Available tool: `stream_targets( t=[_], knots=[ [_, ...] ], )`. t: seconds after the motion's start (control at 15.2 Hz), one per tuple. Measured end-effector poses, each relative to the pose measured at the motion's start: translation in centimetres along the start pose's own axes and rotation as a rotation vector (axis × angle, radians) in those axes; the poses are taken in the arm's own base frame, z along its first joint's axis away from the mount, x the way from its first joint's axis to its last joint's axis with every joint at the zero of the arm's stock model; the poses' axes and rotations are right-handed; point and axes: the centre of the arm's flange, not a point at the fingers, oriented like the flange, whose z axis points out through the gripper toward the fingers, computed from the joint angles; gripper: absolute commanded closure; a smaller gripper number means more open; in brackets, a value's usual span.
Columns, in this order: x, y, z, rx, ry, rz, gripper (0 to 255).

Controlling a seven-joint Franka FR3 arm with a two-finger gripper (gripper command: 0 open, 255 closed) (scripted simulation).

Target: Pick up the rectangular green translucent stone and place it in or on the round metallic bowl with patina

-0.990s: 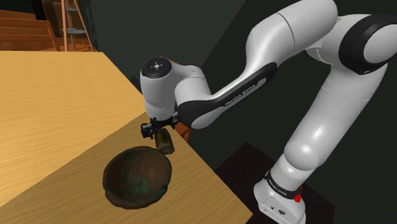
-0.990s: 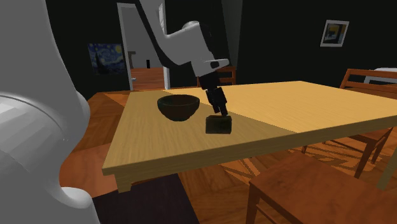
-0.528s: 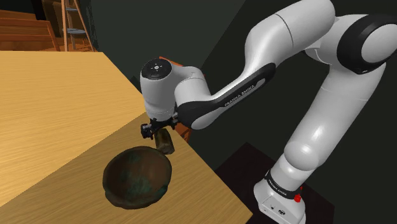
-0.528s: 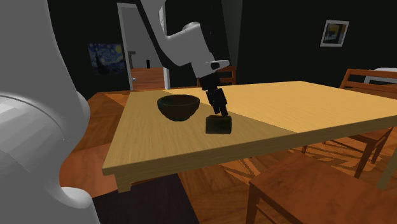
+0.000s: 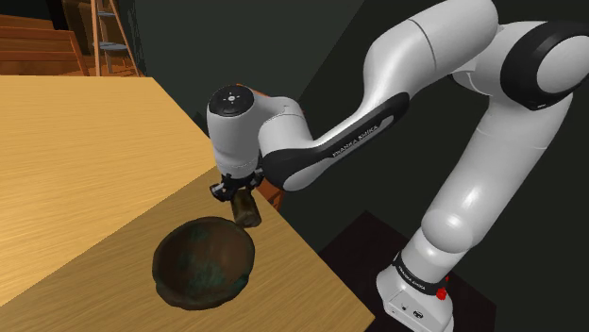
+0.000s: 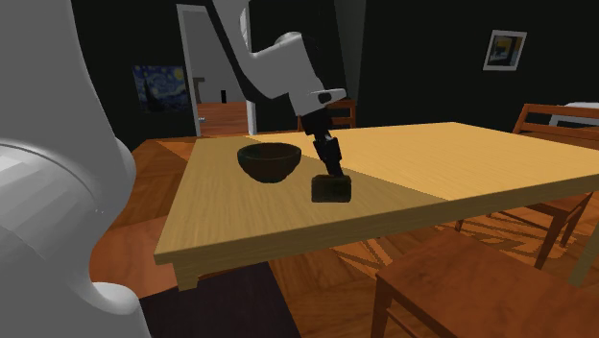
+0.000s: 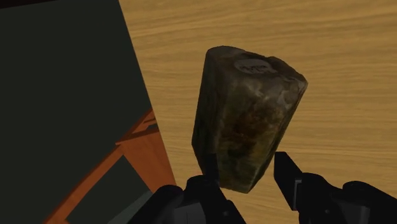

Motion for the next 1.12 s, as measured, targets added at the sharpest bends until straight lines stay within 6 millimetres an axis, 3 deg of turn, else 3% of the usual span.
stream_targets(
  t=[0.46,0.53,0.86,1.12],
  knots=[
    [0.6,0.6,-1.7,0.0,-0.007,-0.002,255],
    [0.6,0.6,-1.7,0.001,-0.006,-0.002,0],
    [-0.6,-1.3,-1.9,-0.056,-0.173,0.075,0],
    [-1.2,-1.8,-0.5,-0.08,-0.228,0.098,0]
  ],
)
